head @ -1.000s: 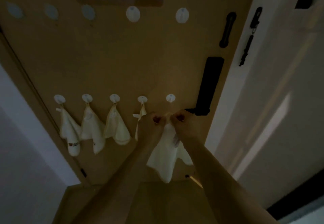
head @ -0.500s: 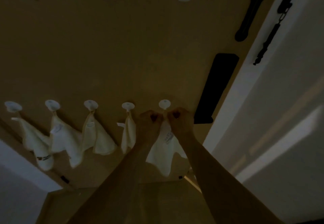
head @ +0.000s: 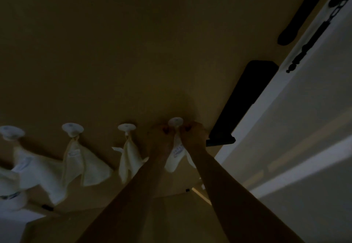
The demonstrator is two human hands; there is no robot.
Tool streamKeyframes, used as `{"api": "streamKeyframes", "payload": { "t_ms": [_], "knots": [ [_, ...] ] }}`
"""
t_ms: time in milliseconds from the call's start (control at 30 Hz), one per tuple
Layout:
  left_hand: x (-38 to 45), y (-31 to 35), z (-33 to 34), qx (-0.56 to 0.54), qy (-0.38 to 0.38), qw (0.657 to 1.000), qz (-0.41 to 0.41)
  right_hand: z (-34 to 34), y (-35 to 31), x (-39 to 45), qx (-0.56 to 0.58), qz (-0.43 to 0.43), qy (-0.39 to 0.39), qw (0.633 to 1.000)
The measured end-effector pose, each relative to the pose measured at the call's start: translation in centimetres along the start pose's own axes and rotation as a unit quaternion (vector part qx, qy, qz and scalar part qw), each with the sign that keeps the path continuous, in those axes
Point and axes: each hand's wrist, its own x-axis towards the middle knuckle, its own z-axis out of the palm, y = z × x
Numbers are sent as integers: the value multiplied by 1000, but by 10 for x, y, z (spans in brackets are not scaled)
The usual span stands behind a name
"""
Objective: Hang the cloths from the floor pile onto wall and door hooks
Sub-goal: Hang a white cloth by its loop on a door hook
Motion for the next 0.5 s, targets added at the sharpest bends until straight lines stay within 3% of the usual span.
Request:
{"api": "streamKeyframes", "payload": {
  "t_ms": [167, 333, 500],
  "knots": [
    [2, -7, 10, 47, 16, 999, -1, 3, 3, 1, -20, 19, -42, 999],
    [-7, -16, 4, -16, 11, 1000, 0, -1, 2, -6, -1, 25, -74, 997],
    [-30, -22, -24, 20, 114, 993, -8, -20, -6, -17, -36, -39, -40, 998]
  ]
}}
